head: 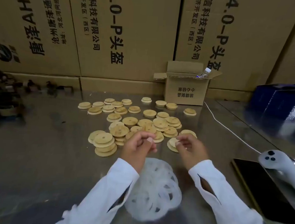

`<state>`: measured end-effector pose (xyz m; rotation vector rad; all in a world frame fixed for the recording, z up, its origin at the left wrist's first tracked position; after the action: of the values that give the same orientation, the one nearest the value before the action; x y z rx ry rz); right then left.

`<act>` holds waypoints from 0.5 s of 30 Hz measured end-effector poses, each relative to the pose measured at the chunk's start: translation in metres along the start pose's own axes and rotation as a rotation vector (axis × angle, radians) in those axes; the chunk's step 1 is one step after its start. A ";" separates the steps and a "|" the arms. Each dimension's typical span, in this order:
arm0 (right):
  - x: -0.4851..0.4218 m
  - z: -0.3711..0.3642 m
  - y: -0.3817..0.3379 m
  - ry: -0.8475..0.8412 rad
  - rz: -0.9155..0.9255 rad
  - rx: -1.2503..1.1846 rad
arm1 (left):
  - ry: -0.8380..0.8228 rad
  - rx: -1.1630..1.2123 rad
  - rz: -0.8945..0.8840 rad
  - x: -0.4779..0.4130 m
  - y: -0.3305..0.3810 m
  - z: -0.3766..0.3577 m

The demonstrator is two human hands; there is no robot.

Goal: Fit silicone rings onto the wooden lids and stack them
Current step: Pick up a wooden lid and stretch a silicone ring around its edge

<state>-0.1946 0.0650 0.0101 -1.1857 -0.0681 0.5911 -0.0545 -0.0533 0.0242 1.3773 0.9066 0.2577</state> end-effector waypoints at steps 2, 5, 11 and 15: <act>-0.012 0.001 0.018 0.043 -0.102 0.119 | 0.006 -0.021 0.055 -0.006 -0.013 0.001; -0.031 0.003 0.038 0.110 -0.163 0.293 | -0.079 -0.063 0.154 -0.017 -0.040 -0.004; -0.053 -0.012 0.044 0.114 -0.126 0.558 | -0.144 -0.111 0.229 -0.030 -0.066 0.000; -0.054 -0.019 0.048 0.119 -0.146 0.739 | -0.158 -0.108 0.232 -0.030 -0.069 0.000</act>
<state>-0.2527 0.0349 -0.0258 -0.4883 0.1546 0.3615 -0.0974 -0.0883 -0.0268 1.3814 0.5939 0.3639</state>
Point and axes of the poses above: each hand's wrist, its own x-axis away from the middle knuckle, its own z-axis out of the back of the hand, y = z × x, the point moved 8 cm from there along -x, towards the middle knuckle, and after that the axes turned 6 degrees about -z, right-handed, at the moved point
